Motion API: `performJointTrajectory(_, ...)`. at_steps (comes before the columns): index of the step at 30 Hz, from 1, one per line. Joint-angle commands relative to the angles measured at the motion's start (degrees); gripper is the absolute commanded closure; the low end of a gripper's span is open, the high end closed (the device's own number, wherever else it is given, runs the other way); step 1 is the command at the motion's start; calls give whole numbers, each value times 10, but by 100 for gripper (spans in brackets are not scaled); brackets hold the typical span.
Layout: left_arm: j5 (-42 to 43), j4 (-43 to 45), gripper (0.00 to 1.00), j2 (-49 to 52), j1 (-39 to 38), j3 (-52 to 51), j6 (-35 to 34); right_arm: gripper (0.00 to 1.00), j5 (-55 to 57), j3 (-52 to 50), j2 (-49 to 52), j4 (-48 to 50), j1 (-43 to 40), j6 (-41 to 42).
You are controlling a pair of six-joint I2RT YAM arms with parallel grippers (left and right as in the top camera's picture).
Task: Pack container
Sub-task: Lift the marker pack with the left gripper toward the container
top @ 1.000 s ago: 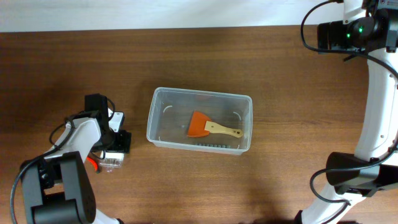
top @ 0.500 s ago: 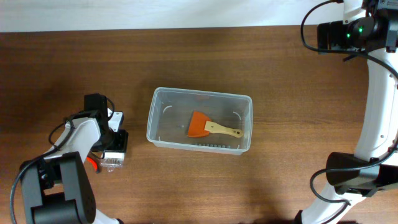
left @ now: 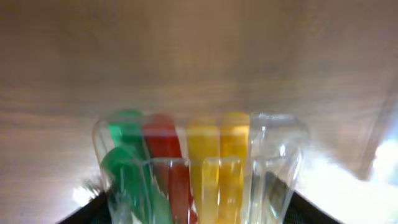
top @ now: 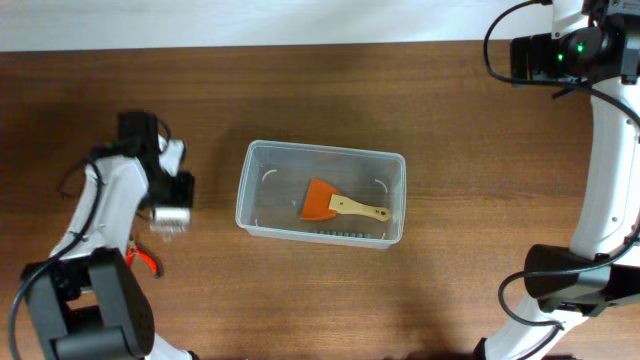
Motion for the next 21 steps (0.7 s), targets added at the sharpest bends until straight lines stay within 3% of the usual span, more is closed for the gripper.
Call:
performJointTrajectory(1,16,-43,98,2,-10,116,-4,1,-3,0,2,0,-3,1)
performJointTrajectory(8,73,-152,98,2,-131,308,110,1,-3,0,3,1,-3,1)
performJointTrajectory(14,83,-137,98,19,-303,313,285,1,-3,0,2,1,-3,1)
performJointTrajectory(21,77,-146,98,135,-368,311,300,1,-3,0,2,0,-3,1)
